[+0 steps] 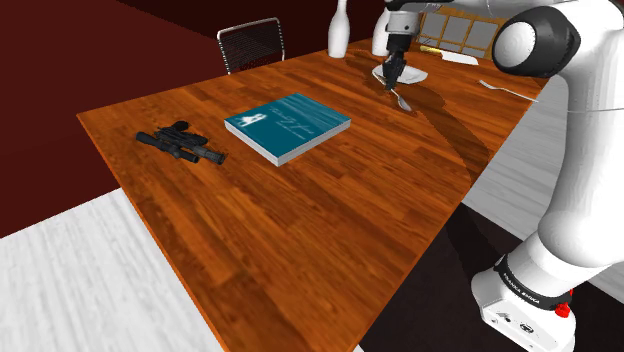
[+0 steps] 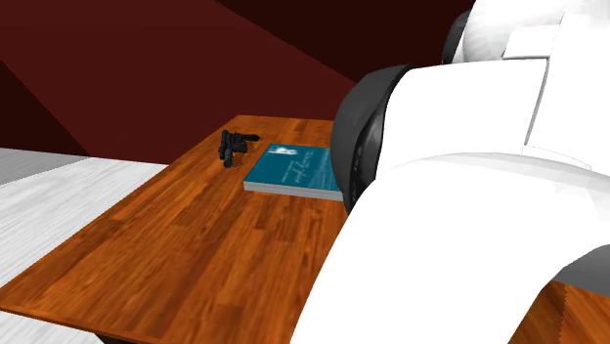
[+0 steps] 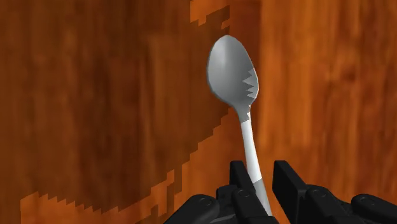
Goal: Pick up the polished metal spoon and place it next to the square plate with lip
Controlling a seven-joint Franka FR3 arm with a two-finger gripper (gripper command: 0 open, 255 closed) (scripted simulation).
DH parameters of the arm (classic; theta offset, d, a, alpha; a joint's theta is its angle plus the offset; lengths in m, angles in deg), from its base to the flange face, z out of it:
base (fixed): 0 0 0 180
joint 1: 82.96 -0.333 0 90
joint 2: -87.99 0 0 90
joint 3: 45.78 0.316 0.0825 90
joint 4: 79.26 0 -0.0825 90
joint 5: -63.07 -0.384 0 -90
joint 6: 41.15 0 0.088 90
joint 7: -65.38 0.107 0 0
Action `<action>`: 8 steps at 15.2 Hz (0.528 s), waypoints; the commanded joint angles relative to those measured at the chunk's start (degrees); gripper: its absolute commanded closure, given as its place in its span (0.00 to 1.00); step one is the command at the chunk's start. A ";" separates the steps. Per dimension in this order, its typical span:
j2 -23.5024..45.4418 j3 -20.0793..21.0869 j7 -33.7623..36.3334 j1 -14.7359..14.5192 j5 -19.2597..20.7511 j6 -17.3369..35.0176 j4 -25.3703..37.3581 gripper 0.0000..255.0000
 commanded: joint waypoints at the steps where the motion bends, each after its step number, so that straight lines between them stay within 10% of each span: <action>1: -0.23 0.00 -0.10 -0.15 0.01 1.80 -2.02 1.00; 8: -0.21 0.02 -0.42 -0.37 -0.03 5.88 -6.10 1.00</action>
